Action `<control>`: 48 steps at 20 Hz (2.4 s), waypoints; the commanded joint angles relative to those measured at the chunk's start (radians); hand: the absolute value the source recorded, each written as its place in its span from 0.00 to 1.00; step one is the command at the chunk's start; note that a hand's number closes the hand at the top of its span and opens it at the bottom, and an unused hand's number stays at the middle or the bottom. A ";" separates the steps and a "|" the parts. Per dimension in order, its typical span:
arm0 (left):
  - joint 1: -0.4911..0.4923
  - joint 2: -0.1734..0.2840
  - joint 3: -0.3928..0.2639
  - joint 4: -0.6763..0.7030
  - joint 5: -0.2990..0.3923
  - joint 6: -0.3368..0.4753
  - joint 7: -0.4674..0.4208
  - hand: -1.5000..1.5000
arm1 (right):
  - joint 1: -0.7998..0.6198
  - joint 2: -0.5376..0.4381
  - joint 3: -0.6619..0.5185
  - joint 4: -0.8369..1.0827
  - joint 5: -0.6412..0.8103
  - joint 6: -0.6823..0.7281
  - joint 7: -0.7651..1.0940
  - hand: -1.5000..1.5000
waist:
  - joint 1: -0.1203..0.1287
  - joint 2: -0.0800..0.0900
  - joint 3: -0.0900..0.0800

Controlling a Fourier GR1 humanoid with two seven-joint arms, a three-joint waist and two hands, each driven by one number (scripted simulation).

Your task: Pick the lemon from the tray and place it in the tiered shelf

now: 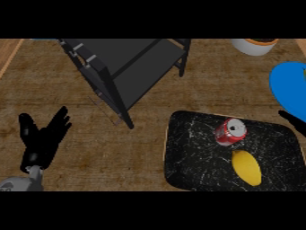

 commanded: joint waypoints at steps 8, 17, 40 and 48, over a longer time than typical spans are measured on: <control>0.053 -0.029 0.056 -0.021 -0.030 -0.044 -0.003 0.50 | 0.032 0.145 0.104 -0.027 0.247 0.060 0.111 0.00 | -0.007 -0.001 0.000; 0.047 -0.056 0.084 -0.061 -0.069 -0.067 0.024 0.50 | 0.031 0.284 0.176 0.087 0.480 0.034 0.051 0.00 | -0.006 0.000 0.000; 0.038 -0.139 0.166 -0.015 -0.165 -0.129 0.033 0.50 | -0.046 0.450 0.069 0.402 0.713 0.007 -0.214 0.00 | -0.005 0.000 0.000; -0.004 -0.162 0.165 -0.016 -0.189 -0.104 0.079 0.50 | -0.081 0.460 0.220 0.493 0.783 0.125 -0.251 1.00 | 0.003 0.003 -0.001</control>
